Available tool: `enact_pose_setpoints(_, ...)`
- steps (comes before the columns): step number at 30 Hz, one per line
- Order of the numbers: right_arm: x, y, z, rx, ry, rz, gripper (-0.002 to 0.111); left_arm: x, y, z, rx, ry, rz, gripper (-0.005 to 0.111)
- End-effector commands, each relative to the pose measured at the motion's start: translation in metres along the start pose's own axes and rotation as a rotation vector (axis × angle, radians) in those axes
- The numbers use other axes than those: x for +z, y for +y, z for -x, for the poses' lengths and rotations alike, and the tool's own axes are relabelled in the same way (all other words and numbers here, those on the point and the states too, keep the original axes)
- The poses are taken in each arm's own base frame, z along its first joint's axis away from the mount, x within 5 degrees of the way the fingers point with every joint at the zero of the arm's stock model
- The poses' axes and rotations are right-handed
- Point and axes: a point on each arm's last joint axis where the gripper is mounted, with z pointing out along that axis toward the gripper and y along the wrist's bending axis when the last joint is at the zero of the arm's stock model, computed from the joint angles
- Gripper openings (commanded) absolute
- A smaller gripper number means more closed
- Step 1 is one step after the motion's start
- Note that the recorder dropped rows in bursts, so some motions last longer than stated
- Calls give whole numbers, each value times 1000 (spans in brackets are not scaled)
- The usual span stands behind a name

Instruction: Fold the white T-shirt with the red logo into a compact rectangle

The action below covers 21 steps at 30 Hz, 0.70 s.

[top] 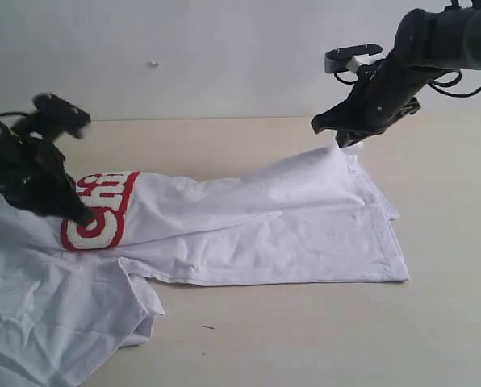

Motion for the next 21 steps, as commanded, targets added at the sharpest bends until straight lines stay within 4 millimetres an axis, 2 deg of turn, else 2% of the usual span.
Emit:
enact_pose_setpoints(1, 18, 15, -30, -34, 106, 88, 0, 39, 55, -12, -304, -57, 115, 0)
enact_pose_setpoints(3, 33, 12, -40, -37, 99, 68, 0, 66, 70, -23, -326, 17, 107, 0)
enact_pose_setpoints(5, 41, 9, -40, -51, 78, 34, 0, 82, 81, -29, -368, 43, 109, 0)
enact_pose_setpoints(8, 49, 4, -37, -31, 13, -13, 0, 96, 99, -36, -480, 43, 130, 0)
enact_pose_setpoints(12, 50, 1, -30, -30, -62, -41, 0, 107, 126, -55, -627, 58, 160, 0)
enact_pose_setpoints(16, 55, -1, -30, -52, -78, -60, 0, 105, 148, -72, -690, 58, 190, 0)
enact_pose_setpoints(19, 58, -1, -28, -45, -89, -58, 0, 103, 148, -74, -641, 86, 176, 0)
enact_pose_setpoints(21, 56, 0, -22, 4, -113, -37, 3, 102, 142, -68, -600, 87, 162, 0)
